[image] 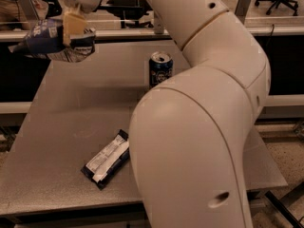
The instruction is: Pick blue chip bag
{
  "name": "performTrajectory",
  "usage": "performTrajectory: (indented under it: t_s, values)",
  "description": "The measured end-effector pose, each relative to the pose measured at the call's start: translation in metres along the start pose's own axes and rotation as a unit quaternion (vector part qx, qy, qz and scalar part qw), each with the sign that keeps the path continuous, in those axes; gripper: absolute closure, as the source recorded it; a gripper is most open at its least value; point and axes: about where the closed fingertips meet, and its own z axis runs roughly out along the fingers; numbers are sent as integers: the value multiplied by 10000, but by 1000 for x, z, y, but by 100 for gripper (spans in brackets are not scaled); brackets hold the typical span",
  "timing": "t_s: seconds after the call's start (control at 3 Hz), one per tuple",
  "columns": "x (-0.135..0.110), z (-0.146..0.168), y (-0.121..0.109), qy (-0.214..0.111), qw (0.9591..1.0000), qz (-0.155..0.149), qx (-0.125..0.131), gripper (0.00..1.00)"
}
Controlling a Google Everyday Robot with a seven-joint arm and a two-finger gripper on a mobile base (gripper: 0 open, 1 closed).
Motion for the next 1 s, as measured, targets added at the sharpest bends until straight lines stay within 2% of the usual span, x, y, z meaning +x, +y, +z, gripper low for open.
performTrajectory:
  t_s: [0.33,1.0]
  values:
    - [-11,-46,2,-436,9982,-279,302,100]
    - [-25,-46,-13,-676,9957,-298,562,100]
